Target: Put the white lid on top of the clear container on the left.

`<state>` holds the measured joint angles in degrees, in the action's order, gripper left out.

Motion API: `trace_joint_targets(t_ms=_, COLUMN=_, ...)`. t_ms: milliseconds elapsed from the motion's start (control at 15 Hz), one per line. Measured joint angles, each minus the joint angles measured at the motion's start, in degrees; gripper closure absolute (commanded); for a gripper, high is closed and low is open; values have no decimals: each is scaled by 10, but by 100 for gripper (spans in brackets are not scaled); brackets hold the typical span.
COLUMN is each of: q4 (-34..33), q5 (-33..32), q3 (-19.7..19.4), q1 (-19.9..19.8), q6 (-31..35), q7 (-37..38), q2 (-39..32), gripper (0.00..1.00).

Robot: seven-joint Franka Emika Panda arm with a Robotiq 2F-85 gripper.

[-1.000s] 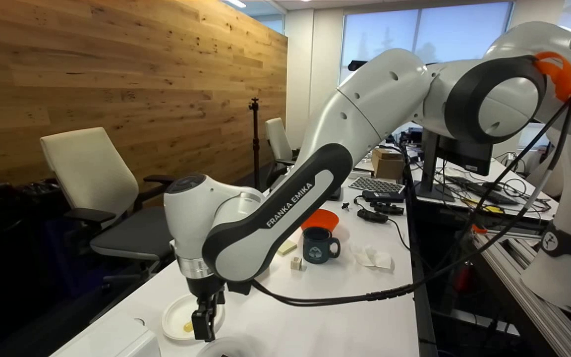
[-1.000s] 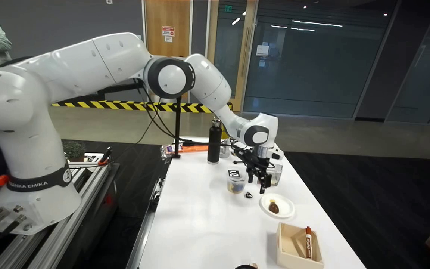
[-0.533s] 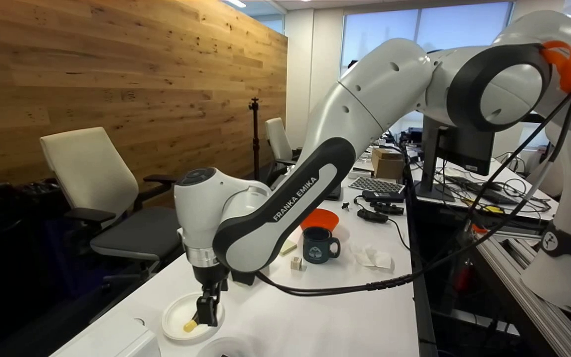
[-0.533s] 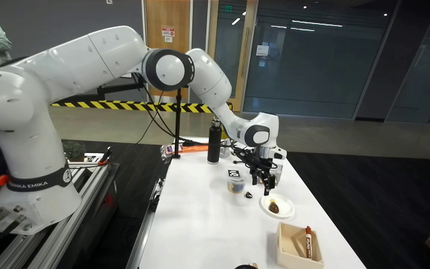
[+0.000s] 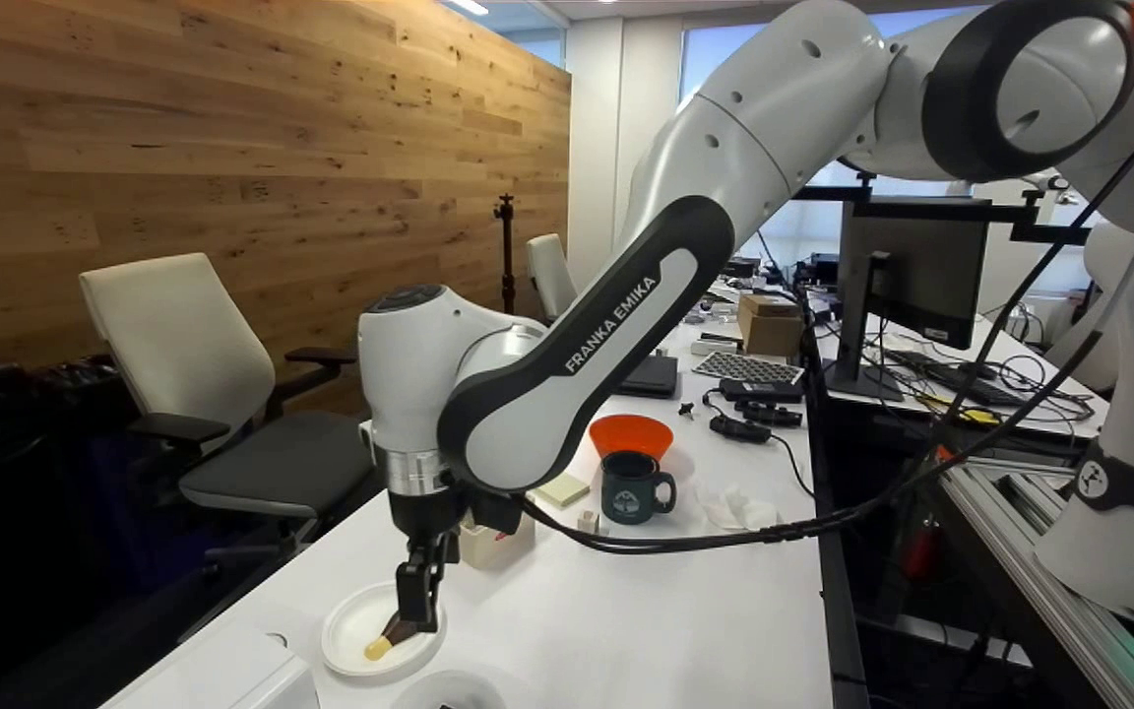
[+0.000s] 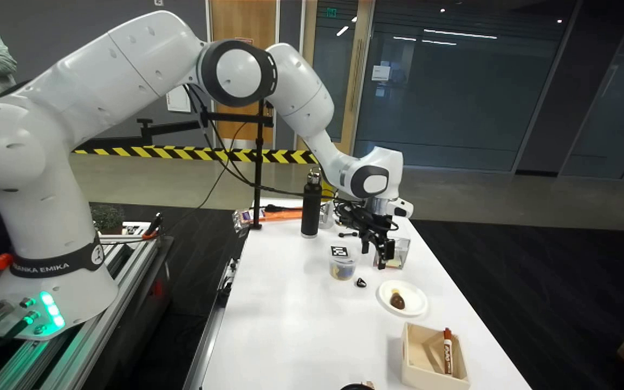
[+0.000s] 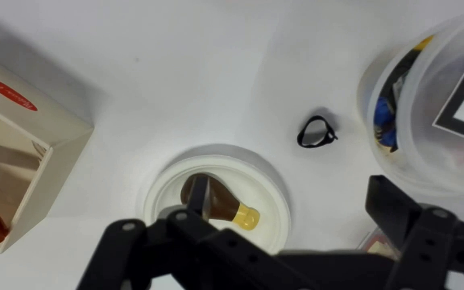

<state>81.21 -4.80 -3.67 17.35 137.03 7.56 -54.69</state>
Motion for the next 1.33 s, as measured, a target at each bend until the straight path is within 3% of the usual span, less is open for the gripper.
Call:
trace_joint_targets(t_ms=667, q4=145, q5=0, q3=34, q1=0, q6=18, q7=-8, q2=71, gripper=0)
trace_joint_targets(t_ms=1333, q4=172, q5=-13, q3=45, q1=5, q6=33, q7=-18, q2=77, gripper=0)
